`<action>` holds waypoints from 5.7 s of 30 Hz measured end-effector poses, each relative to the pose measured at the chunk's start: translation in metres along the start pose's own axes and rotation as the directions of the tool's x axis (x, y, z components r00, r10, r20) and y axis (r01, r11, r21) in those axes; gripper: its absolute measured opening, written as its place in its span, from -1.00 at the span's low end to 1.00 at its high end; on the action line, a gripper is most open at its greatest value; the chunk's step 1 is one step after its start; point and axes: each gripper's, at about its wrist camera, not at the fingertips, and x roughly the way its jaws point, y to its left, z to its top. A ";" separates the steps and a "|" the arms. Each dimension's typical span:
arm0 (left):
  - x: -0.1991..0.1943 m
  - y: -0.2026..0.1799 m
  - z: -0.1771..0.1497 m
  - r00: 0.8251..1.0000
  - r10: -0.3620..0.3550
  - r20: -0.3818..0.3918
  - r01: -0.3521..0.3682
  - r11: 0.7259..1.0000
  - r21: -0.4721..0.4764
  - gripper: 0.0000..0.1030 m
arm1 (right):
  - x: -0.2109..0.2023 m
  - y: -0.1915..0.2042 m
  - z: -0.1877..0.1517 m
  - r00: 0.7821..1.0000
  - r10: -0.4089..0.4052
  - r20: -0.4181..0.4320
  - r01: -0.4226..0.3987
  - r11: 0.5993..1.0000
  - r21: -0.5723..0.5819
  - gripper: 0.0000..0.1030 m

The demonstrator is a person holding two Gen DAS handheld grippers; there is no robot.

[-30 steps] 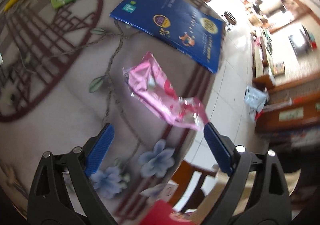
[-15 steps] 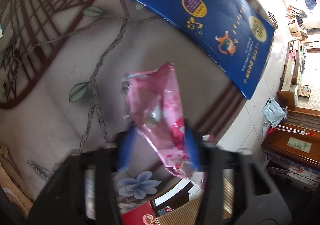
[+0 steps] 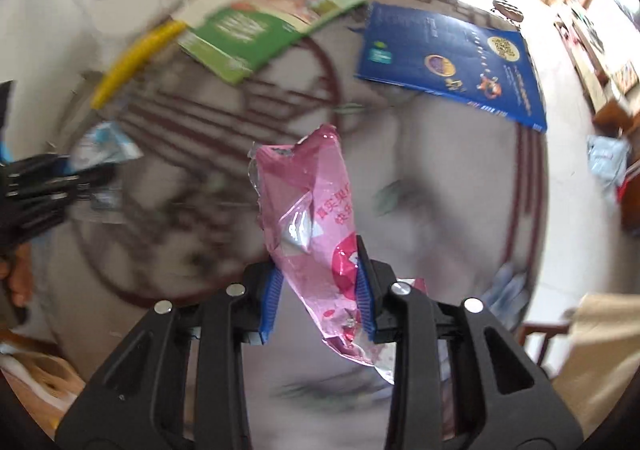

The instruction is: Collect trash

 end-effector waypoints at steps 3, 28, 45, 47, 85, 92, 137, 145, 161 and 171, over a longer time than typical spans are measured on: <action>-0.009 -0.001 -0.003 1.000 -0.003 0.020 0.003 1.000 0.004 -0.46 | -0.021 0.028 -0.020 0.997 0.015 0.071 -0.019 0.998 0.057 -0.37; -0.076 -0.052 -0.040 0.991 -0.039 0.131 0.029 0.996 0.079 -0.50 | -0.138 0.036 -0.118 0.906 -0.138 0.399 -0.030 0.921 0.388 -0.37; -0.137 -0.190 -0.076 0.967 -0.094 0.236 0.061 0.988 0.143 -0.50 | -0.214 -0.044 -0.207 0.859 -0.221 0.462 -0.002 0.900 0.435 -0.37; -0.140 -0.201 -0.082 0.967 -0.092 0.236 0.057 0.987 0.152 -0.50 | -0.217 -0.053 -0.215 0.858 -0.237 0.457 0.011 0.896 0.444 -0.37; -0.084 -0.429 -0.114 0.950 -0.313 -0.022 0.288 0.842 0.456 -0.50 | -0.242 -0.192 -0.334 0.853 -0.453 0.258 0.137 0.673 0.727 -0.35; -0.071 -0.464 -0.121 0.932 -0.351 -0.091 0.347 0.792 0.502 -0.31 | -0.232 -0.204 -0.354 0.878 -0.429 0.214 0.123 0.633 0.765 -0.22; -0.242 -0.138 -0.033 0.708 -0.244 0.663 0.095 0.963 0.253 0.85 | -0.232 0.064 -0.177 0.423 -0.720 0.550 0.264 0.679 0.685 0.91; -0.241 -0.106 -0.026 0.733 -0.242 0.636 0.124 0.967 0.225 0.85 | -0.222 0.088 -0.159 0.464 -0.708 0.532 0.282 0.687 0.669 0.91; -0.239 -0.097 -0.026 0.744 -0.265 0.613 0.152 0.961 0.231 0.85 | -0.218 0.095 -0.160 0.486 -0.713 0.505 0.293 0.678 0.674 0.91; -0.232 -0.093 -0.020 0.766 -0.239 0.598 0.131 0.967 0.218 0.85 | -0.217 0.094 -0.161 0.491 -0.712 0.502 0.295 0.678 0.673 0.91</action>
